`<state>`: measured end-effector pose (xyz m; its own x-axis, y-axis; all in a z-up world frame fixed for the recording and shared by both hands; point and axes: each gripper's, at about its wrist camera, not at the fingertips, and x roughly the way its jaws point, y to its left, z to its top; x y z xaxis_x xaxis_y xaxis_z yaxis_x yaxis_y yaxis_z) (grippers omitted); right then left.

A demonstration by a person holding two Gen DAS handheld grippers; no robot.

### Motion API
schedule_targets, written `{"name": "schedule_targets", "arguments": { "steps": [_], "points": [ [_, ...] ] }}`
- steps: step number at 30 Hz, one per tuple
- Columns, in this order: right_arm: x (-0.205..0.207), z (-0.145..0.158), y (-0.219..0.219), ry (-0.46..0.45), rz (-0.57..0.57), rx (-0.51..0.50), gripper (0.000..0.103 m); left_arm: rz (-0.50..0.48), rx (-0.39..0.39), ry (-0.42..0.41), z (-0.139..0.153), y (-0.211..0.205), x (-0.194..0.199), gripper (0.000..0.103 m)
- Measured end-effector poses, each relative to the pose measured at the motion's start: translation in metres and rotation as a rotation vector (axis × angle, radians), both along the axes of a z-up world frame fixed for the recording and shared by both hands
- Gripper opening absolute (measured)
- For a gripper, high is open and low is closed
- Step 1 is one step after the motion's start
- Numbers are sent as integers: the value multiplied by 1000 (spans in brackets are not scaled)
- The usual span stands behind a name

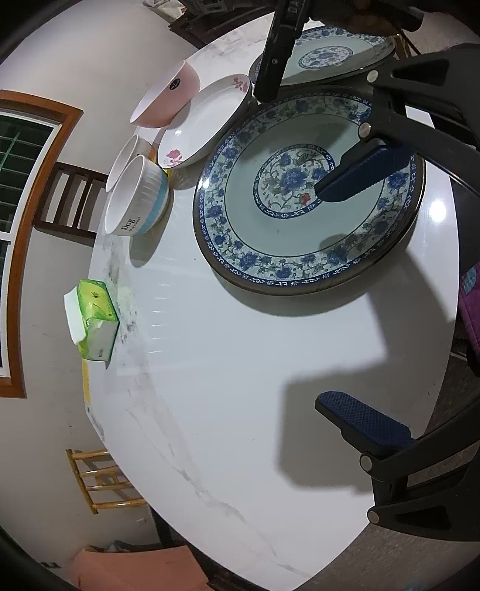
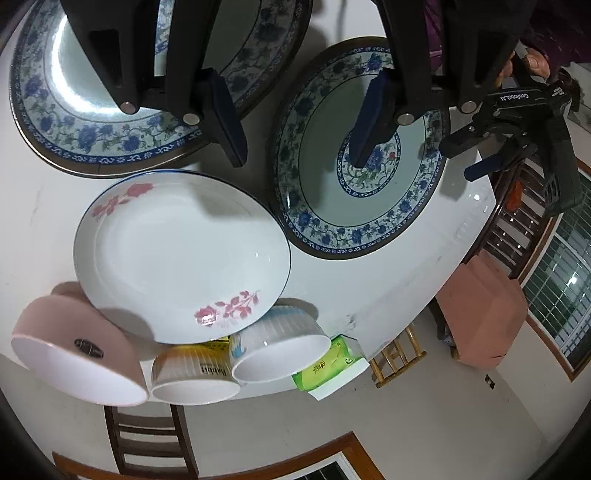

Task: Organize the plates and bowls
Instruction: 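Close the right gripper on the plate rim while the left gripper also clamps it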

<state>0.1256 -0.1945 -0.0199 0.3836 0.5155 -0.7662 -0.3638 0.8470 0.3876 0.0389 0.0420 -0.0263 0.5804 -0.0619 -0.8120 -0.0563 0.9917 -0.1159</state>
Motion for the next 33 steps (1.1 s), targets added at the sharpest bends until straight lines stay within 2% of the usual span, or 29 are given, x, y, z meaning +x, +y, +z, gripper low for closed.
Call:
{"name": "schedule_targets", "arguments": {
  "steps": [11, 13, 15, 17, 20, 21, 22, 24, 27, 33],
  "points": [
    [10, -7, 12, 40, 43, 6, 59, -24, -29, 28, -8, 0, 6, 100],
    [11, -7, 14, 45, 51, 7, 59, -32, -46, 33, -10, 0, 7, 95],
    [11, -8, 16, 47, 55, 8, 58, -48, -57, 46, -14, -2, 9, 74],
    [12, -9, 17, 47, 55, 1, 54, -56, -24, 45, -15, -5, 11, 63],
    [12, -11, 17, 36, 52, -17, 38, -82, -11, 40, -15, -10, 12, 45],
    [13, -11, 16, 39, 48, -23, 27, -90, -14, 36, -14, -12, 12, 39],
    [14, -12, 14, 45, 40, -22, 20, -84, -1, 34, -14, -12, 12, 39],
    [16, -14, 10, 58, 31, -4, 16, -63, 1, 32, -13, -10, 14, 37],
    [16, -15, 9, 72, 19, 28, 15, -37, -31, 39, -13, 0, 17, 32],
    [14, -18, 18, 87, 13, 64, 14, 18, -41, 54, -12, 15, 20, 29]
  ]
}}
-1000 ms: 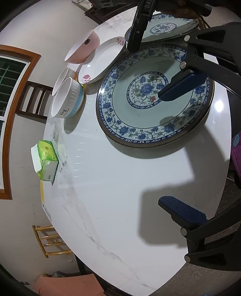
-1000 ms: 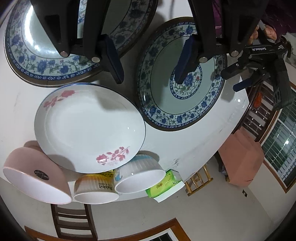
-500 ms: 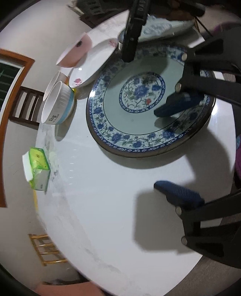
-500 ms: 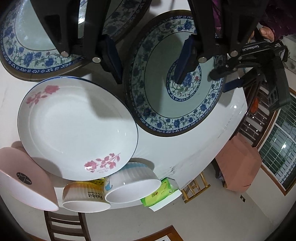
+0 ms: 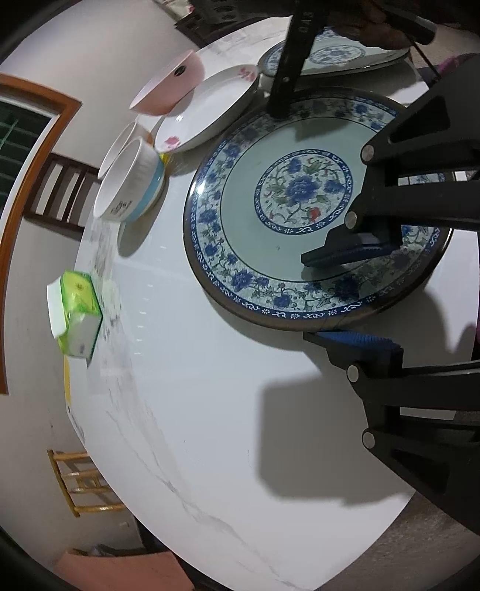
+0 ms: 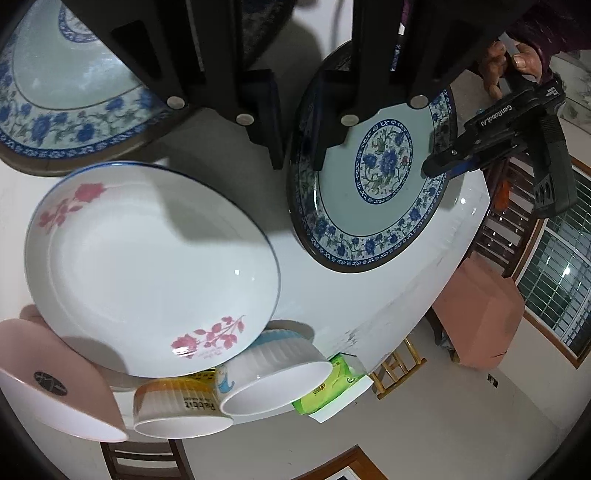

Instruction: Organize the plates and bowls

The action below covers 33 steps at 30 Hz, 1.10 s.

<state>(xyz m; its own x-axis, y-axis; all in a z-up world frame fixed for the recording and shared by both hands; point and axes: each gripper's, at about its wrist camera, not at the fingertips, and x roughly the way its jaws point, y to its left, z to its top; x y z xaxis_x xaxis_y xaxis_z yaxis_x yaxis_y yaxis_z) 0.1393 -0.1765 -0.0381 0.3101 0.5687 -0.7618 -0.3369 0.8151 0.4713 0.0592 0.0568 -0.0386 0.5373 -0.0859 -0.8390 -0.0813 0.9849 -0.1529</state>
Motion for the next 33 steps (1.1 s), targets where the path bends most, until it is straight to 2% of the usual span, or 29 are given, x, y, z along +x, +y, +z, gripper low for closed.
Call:
{"name": "schedule_targets", "arguments": {
  "steps": [17, 24, 29, 31, 32, 33],
  "points": [
    [32, 7, 54, 8, 1, 2, 13, 137, 2, 2, 9, 51, 20, 29],
    [43, -1, 62, 30, -4, 6, 13, 165, 14, 19, 2, 60, 32, 29],
    [38, 1, 60, -9, -18, 3, 14, 174, 34, 6, 1, 61, 34, 28],
    [30, 7, 54, -30, -34, 20, 16, 186, 52, -2, 3, 60, 32, 35],
    [25, 12, 49, -49, -46, 33, 17, 192, 58, -8, 5, 60, 31, 46],
    [21, 17, 43, -63, -57, 55, 17, 205, 73, -25, 8, 61, 28, 62]
  ]
}}
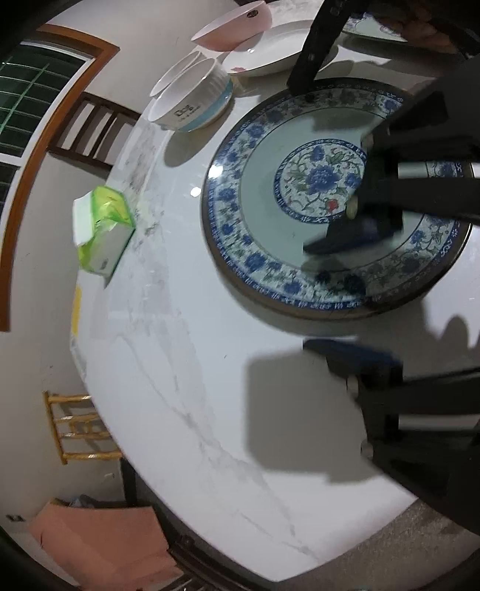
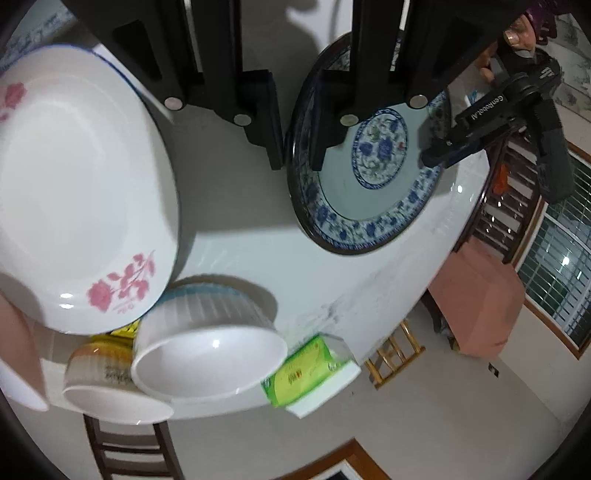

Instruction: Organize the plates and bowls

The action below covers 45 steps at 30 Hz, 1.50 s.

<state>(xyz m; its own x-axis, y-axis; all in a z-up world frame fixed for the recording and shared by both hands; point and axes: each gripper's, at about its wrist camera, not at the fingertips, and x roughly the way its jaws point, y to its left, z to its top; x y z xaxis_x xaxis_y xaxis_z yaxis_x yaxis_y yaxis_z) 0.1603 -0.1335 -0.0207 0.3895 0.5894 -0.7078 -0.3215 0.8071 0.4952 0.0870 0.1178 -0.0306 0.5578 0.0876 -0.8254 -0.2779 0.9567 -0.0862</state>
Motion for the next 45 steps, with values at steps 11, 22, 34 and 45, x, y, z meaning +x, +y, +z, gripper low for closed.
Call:
{"name": "schedule_targets", "arguments": {
  "steps": [11, 22, 34, 45],
  "points": [
    [-135, 78, -128, -204, -56, 132, 19, -77, 110, -180, 43, -38, -31, 80],
    [-221, 72, -280, -189, -387, 19, 39, -480, 69, -172, 61, -175, -54, 95],
    [-185, 4, -290, -52, -388, 197, 39, -555, -70, 81, 23, -213, -34, 94],
    [-168, -16, -290, 8, -365, 235, 39, -556, -120, 188, -4, -225, -20, 94]
  ]
}}
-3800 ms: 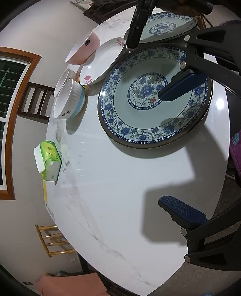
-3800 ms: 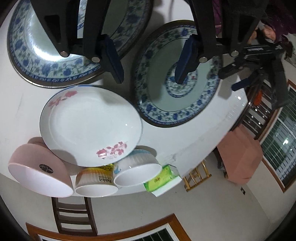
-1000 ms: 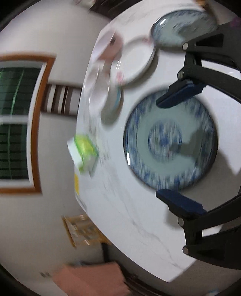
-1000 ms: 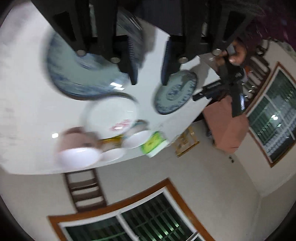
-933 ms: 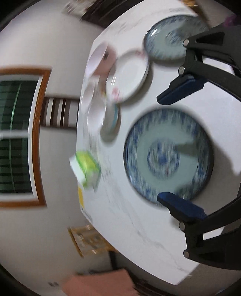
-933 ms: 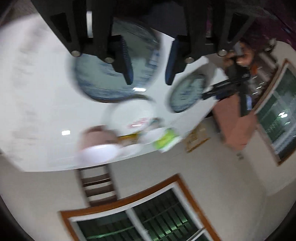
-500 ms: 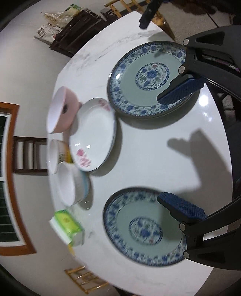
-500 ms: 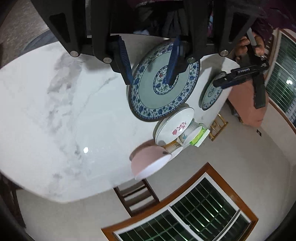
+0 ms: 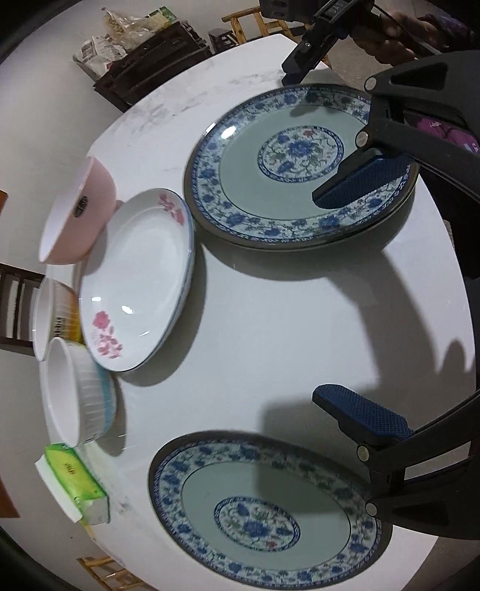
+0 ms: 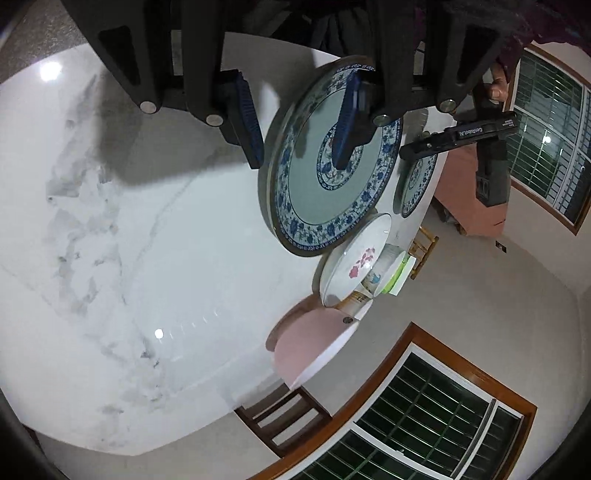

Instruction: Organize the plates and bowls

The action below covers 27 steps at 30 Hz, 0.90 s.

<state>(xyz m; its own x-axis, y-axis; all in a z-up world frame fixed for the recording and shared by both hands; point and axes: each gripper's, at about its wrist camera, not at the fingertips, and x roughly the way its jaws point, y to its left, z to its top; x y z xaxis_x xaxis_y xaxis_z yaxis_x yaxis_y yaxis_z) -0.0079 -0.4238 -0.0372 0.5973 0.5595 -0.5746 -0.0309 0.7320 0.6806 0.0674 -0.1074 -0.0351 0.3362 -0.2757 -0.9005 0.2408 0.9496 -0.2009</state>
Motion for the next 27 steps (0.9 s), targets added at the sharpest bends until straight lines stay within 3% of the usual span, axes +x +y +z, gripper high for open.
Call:
{"name": "schedule_targets", "arguments": {
  "steps": [14, 16, 18, 20, 23, 27],
  "points": [
    [21, -13, 23, 20, 58, 15, 39, -23, 37, -17, -7, -17, 2, 92],
    [20, -12, 25, 15, 60, -6, 35, -45, 48, -34, -6, -22, 1, 83],
    [22, -13, 27, 26, 58, -18, 22, -109, 40, -54, -4, -34, 0, 47],
    [22, -16, 27, 35, 51, -14, 13, -149, 1, -35, -2, -40, -1, 26],
    [22, -18, 27, 42, 46, -12, 11, -123, 24, -47, -1, -42, 1, 25],
    [21, -20, 27, 43, 40, -12, 11, -108, -49, -30, -2, -31, 4, 20]
  ]
}}
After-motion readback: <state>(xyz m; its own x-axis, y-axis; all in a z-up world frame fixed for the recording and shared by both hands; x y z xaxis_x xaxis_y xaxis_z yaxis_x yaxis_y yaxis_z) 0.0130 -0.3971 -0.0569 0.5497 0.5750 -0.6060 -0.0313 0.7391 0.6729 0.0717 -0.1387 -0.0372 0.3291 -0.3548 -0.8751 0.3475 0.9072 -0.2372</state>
